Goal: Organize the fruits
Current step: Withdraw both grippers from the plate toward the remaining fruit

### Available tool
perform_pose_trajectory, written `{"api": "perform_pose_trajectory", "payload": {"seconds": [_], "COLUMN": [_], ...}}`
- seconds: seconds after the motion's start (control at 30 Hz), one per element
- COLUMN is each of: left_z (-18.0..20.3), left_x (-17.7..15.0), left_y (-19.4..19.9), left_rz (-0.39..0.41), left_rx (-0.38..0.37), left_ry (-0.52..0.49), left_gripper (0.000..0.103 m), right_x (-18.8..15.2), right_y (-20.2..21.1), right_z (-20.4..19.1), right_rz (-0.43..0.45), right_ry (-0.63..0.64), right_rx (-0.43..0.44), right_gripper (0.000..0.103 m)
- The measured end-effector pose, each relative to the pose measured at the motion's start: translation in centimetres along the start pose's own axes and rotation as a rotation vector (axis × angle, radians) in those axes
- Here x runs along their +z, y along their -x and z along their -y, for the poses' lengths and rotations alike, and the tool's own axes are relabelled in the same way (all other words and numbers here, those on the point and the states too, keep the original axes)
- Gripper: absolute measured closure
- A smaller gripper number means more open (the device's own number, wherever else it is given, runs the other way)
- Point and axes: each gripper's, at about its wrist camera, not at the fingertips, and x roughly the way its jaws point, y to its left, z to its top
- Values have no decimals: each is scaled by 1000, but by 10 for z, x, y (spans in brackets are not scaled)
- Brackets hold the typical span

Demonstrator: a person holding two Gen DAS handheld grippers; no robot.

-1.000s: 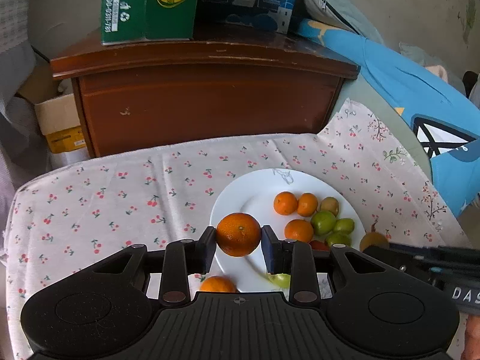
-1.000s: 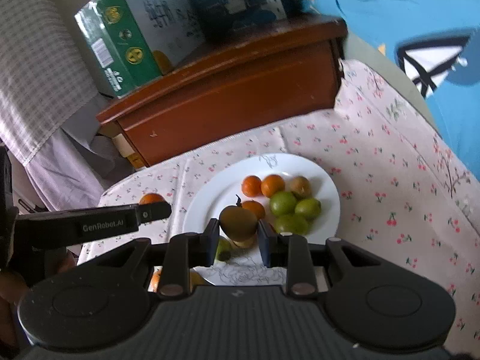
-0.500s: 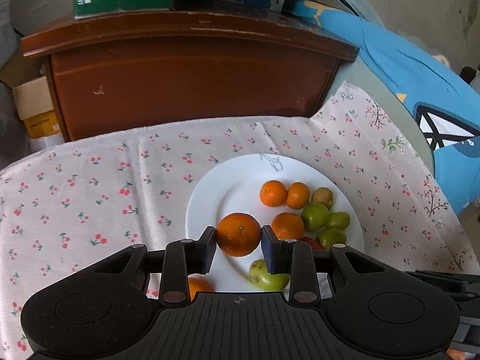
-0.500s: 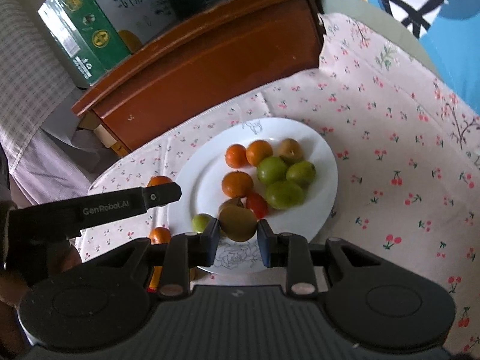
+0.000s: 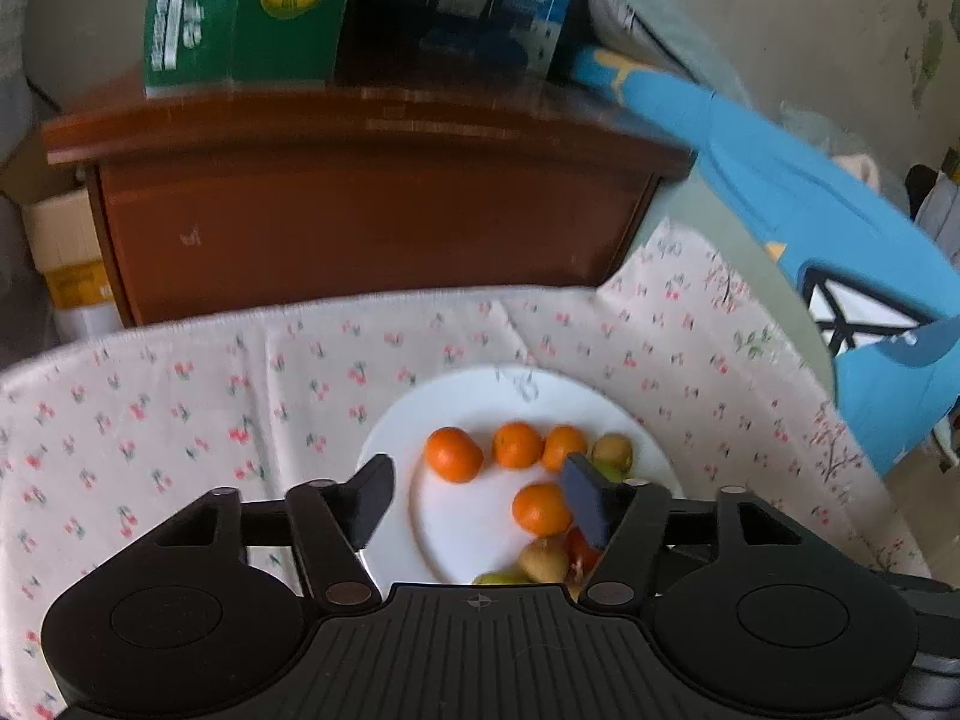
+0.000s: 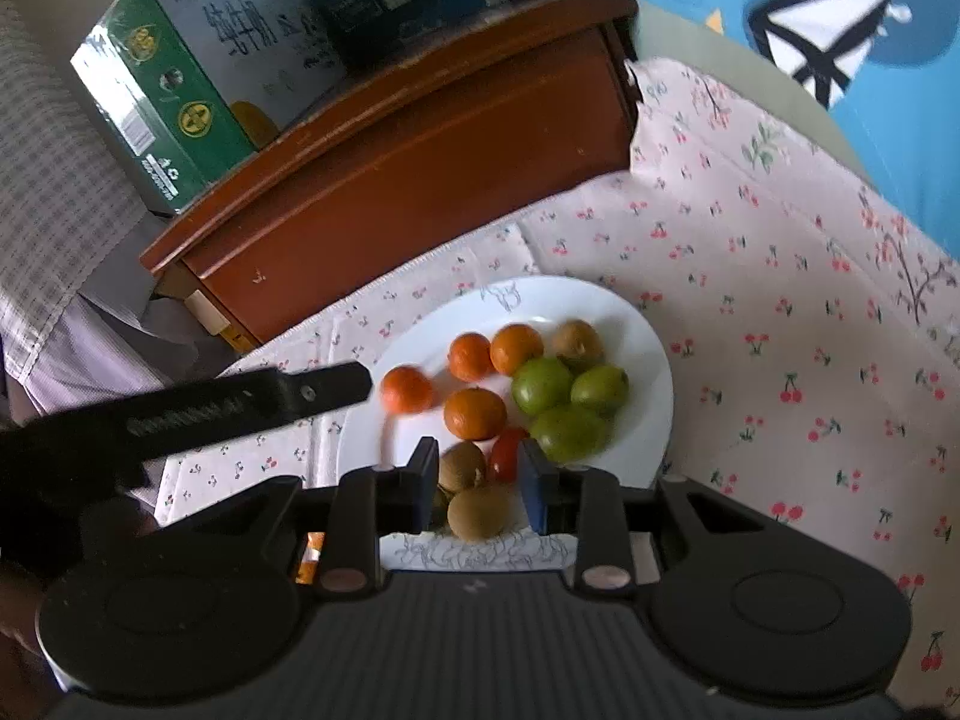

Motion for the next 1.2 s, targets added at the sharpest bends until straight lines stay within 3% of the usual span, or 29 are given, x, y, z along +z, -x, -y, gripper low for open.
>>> {"api": "perform_pose_trajectory", "payload": {"seconds": [0.07, 0.5, 0.77, 1.2], "left_z": [0, -23, -51, -67], "left_x": [3, -4, -21, -51], "left_y": [9, 65, 76, 73], "left_rz": [13, 72, 19, -75], "left_rx": [13, 135, 169, 212], "left_ry": [-3, -24, 78, 21], "left_gripper": [27, 26, 26, 26], "right_x": [1, -3, -28, -64], "right_y": [1, 21, 24, -5], "right_z": [-4, -32, -38, -49], "right_rz": [5, 38, -11, -134], "right_ry": [14, 88, 59, 73], "right_rx": [8, 57, 79, 83], "right_gripper": [73, 72, 72, 72]}}
